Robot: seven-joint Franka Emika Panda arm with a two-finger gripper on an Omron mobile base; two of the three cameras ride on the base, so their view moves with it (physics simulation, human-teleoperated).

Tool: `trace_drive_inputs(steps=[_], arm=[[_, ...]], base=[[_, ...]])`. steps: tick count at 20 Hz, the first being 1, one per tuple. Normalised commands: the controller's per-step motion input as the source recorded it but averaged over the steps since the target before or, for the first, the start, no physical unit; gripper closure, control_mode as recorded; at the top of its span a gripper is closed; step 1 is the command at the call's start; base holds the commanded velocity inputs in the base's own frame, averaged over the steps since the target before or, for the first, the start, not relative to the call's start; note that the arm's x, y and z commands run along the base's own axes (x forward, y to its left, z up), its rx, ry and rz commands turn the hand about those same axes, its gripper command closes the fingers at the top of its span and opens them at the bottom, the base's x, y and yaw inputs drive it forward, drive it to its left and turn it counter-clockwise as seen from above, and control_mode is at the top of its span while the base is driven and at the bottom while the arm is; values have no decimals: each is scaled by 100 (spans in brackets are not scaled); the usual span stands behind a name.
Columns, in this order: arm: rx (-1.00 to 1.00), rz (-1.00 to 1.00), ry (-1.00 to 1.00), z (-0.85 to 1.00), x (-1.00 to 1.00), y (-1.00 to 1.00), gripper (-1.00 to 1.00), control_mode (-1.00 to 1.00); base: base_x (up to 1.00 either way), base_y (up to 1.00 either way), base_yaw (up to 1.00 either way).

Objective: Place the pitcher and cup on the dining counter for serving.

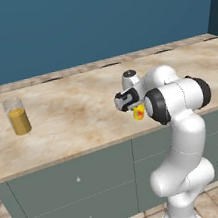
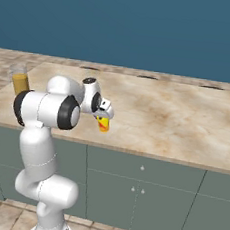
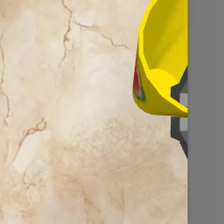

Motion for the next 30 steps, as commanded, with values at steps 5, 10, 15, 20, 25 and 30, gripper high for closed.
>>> trace_drive_inputs(steps=[5,10,15,20,25,30], arm=[[0,0,0,-31,0,0,100,-100],[0,0,-1,-19,0,0,100,-100],[0,0,0,-3,11,0,100,-100],[0,0,0,5,8,0,100,-100],[0,0,0,5,0,-3,-100,-100],[0,0,2,4,1,0,-100,-100]], base=[[0,0,0],[0,0,0],[0,0,0],[0,0,0],[0,0,0],[0,0,0]])
